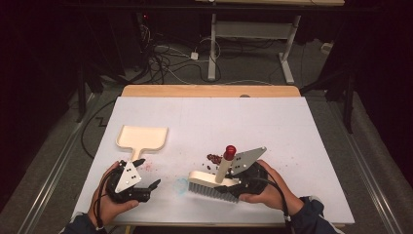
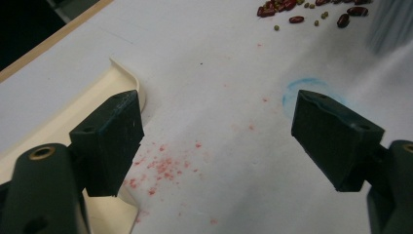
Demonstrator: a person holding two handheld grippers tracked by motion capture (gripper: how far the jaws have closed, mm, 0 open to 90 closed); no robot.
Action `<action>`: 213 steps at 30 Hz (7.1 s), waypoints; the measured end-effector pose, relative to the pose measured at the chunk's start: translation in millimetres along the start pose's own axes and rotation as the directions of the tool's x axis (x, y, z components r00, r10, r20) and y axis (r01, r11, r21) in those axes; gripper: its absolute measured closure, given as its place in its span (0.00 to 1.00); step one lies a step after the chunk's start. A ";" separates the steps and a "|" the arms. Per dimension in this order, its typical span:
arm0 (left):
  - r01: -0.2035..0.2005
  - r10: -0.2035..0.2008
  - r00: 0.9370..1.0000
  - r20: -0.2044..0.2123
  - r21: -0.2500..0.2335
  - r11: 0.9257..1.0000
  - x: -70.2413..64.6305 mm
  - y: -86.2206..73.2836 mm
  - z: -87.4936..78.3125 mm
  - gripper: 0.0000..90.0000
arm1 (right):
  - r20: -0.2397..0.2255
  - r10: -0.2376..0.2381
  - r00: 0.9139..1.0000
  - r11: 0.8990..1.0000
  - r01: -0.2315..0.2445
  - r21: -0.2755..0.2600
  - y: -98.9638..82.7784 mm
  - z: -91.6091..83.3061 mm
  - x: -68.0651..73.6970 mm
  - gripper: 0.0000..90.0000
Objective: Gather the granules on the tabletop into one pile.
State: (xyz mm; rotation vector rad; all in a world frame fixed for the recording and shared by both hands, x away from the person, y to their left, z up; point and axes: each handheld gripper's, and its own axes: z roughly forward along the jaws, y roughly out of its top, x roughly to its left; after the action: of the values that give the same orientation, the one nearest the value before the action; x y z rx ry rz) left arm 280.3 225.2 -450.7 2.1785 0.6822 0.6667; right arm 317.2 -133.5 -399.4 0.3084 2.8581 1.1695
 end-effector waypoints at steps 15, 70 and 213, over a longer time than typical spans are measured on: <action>-0.012 0.012 1.000 0.023 0.008 1.000 -1.6 0.0 2.8 0.20 | 0.047 0.160 0.986 0.987 -0.160 0.004 -11.4 21.4 -55.7 0.75; -0.012 0.012 1.000 -0.004 0.008 1.000 -3.6 3.6 1.9 0.20 | 0.613 0.127 0.780 0.989 -0.143 -0.022 -0.7 18.1 -24.4 0.75; -0.032 0.032 0.999 0.007 0.044 0.999 -4.4 4.7 2.5 0.21 | 0.454 0.429 0.781 0.890 -0.279 -0.362 -9.2 -12.5 -29.2 0.75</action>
State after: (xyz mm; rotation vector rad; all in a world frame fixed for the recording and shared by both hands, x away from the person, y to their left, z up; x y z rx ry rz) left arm 280.0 218.4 -449.6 2.2355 0.6655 0.6663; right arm 342.8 -154.3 -398.0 1.0202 2.1776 1.2678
